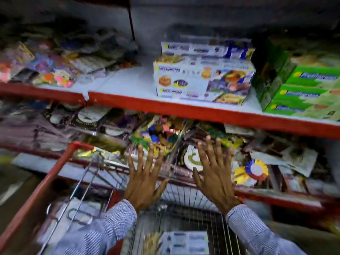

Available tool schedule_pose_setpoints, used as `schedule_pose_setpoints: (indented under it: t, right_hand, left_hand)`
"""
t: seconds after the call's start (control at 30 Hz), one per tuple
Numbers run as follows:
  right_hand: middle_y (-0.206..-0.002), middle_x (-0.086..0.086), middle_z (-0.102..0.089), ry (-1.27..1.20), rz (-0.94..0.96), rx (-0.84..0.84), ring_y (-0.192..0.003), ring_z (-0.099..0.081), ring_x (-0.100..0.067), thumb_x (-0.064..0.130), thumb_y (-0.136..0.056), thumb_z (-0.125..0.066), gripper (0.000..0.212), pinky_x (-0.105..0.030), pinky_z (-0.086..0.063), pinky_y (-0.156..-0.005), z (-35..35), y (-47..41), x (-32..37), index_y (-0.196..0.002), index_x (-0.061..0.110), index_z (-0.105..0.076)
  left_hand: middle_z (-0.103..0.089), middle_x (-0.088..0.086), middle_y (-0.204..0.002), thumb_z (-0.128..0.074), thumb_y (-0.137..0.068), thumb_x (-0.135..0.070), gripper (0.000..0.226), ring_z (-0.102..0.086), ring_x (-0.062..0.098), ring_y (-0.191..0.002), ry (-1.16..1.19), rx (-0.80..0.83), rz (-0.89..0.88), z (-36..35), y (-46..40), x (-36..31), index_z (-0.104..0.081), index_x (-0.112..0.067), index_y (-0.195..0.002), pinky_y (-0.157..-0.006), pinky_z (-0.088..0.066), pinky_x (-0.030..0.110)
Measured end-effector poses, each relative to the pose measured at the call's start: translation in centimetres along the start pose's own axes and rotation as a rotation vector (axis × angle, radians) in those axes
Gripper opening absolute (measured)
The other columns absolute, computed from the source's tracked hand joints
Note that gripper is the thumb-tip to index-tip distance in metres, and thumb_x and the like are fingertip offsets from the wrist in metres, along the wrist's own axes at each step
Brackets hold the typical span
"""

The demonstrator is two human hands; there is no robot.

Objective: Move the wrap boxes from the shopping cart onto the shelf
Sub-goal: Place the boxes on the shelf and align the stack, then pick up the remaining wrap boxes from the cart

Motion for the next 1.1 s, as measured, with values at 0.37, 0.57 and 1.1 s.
schedule_pose_setpoints:
  t: [0.37,0.57,1.1]
  right_hand:
    - [-0.157,-0.008,-0.036,-0.202,0.080,0.794,-0.145,-0.033,-0.031,0.019,-0.090,-0.053,0.060,-0.050,-0.031,-0.118,-21.2,15.5,2.4,-0.148,0.014,-0.037]
    - [-0.159,-0.005,-0.032,-0.125,0.136,1.258,-0.146,-0.030,-0.027,0.034,-0.099,-0.049,0.061,-0.043,-0.029,-0.118,-31.8,19.3,2.1,-0.153,0.021,-0.025]
    - [-0.141,-0.015,-0.050,-0.048,0.236,1.245,-0.127,-0.049,-0.039,0.041,-0.090,-0.055,0.067,-0.053,-0.049,-0.097,-37.7,19.2,0.0,-0.146,0.012,-0.030]
  left_hand:
    - [-0.029,0.024,-0.158,-0.039,-0.091,-0.055,0.075,-0.021,0.052,-0.144,0.109,0.654,-0.008,-19.4,16.8,-1.0,-0.032,-0.009,-0.151,-0.105,-0.014,0.072]
    - [-0.042,0.018,-0.153,-0.035,-0.087,-0.044,0.069,-0.041,0.045,-0.137,0.099,0.777,-0.121,-26.9,20.6,-0.7,-0.042,-0.008,-0.146,-0.109,-0.024,0.068]
    - [-0.073,0.011,-0.105,-0.089,-0.056,-0.026,0.060,-0.070,0.030,-0.088,0.237,0.733,-0.336,-32.9,20.3,-5.8,-0.070,-0.007,-0.110,-0.075,-0.061,0.037]
Point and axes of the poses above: each hand's wrist, its own y-axis away from the middle knuckle, its own z-axis out of the back of the hand, x = y × z, the point moved 5 cm from there along -y, towards the middle knuckle
